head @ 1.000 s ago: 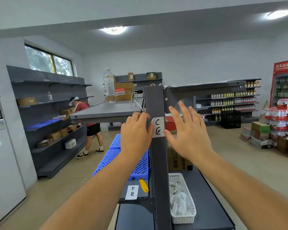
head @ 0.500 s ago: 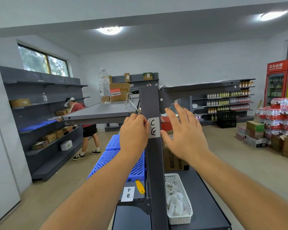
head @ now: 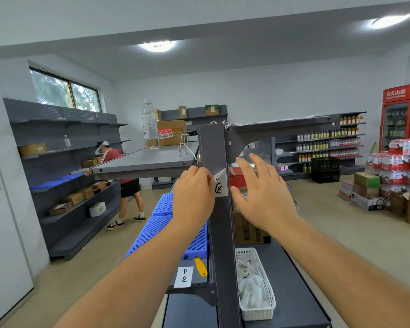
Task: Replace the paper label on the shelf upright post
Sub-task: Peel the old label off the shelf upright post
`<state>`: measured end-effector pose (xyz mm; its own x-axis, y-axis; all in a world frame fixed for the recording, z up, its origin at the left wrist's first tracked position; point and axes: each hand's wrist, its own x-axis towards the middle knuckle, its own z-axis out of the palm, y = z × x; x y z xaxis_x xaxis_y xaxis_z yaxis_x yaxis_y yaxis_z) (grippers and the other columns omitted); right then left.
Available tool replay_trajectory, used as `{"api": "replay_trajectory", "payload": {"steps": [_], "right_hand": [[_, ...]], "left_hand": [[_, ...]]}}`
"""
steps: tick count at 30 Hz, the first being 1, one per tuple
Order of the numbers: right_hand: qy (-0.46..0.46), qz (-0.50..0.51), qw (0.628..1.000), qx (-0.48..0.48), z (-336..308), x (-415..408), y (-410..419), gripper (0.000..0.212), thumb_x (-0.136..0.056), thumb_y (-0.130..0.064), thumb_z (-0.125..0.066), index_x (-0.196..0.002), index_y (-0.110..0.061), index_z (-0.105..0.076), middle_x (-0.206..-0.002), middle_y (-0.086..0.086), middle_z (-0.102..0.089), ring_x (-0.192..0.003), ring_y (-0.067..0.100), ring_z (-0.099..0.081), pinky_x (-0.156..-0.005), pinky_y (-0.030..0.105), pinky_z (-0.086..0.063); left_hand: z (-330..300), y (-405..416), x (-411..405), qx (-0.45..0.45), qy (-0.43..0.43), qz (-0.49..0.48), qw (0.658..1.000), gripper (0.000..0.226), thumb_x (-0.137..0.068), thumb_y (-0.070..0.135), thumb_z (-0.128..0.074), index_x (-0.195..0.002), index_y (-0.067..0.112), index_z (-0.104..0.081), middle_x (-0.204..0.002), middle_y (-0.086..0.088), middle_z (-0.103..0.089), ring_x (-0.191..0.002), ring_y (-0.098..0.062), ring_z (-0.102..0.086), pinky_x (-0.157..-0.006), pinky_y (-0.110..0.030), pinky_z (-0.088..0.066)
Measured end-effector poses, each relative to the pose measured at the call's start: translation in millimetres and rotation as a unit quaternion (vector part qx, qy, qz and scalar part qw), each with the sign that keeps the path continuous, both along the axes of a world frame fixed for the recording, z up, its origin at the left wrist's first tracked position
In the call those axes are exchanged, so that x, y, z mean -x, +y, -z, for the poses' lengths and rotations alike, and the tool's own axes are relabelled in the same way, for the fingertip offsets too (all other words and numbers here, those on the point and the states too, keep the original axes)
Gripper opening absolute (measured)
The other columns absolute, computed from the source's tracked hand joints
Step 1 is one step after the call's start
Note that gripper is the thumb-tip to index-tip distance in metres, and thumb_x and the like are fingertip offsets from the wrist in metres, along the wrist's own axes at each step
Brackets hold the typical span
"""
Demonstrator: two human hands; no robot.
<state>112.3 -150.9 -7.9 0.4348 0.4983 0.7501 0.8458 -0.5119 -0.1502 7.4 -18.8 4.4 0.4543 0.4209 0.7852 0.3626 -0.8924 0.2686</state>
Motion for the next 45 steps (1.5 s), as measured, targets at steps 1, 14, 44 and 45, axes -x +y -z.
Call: {"api": "replay_trajectory", "payload": {"steps": [1,14,44,45], "right_hand": [[0.004,0.000,1.000,0.000,0.2,0.0,0.0,0.069,-0.096,-0.056,-0.048,-0.157,-0.031,-0.026,-0.166,0.004,-0.029,-0.148,0.029,-0.033,-0.112,0.049,-0.042],[0.036,-0.026,0.999,0.001,3.6,-3.1,-6.0,0.051,-0.100,-0.050,-0.042,-0.143,-0.024,-0.044,-0.128,0.003,-0.059,-0.116,0.025,-0.054,-0.084,0.038,-0.056],[0.454,-0.237,0.826,-0.235,-2.2,9.2,0.3,0.011,-0.098,-0.014,-0.064,-0.105,-0.018,-0.070,-0.087,0.006,-0.074,-0.058,0.011,-0.061,-0.057,0.023,-0.056],[0.463,-0.238,0.821,-0.233,-1.8,8.6,-0.3,0.011,-0.097,-0.014,-0.065,-0.107,-0.017,-0.070,-0.090,0.007,-0.074,-0.058,0.011,-0.061,-0.056,0.023,-0.056]], "left_hand": [[0.1,-0.4,0.6,0.000,0.001,-0.001,1.000,0.016,-0.102,0.030,-0.053,-0.102,0.018,-0.064,-0.101,-0.002,-0.062,-0.096,-0.018,-0.053,-0.085,-0.035,-0.053],[15.8,-2.9,8.5,0.013,-0.023,0.012,1.000,0.017,-0.103,0.032,-0.052,-0.103,0.019,-0.063,-0.102,0.004,-0.059,-0.096,-0.013,-0.051,-0.073,-0.017,-0.035],[18.9,-18.4,27.1,0.032,0.020,0.208,0.977,0.025,-0.092,0.028,-0.070,-0.116,0.030,-0.063,-0.109,0.015,-0.054,-0.091,-0.008,-0.055,-0.083,-0.003,-0.036],[20.0,-17.5,26.1,0.011,0.032,0.205,0.978,0.029,-0.091,0.029,-0.072,-0.119,0.030,-0.064,-0.110,0.015,-0.053,-0.092,-0.007,-0.053,-0.084,-0.005,-0.037]]}}
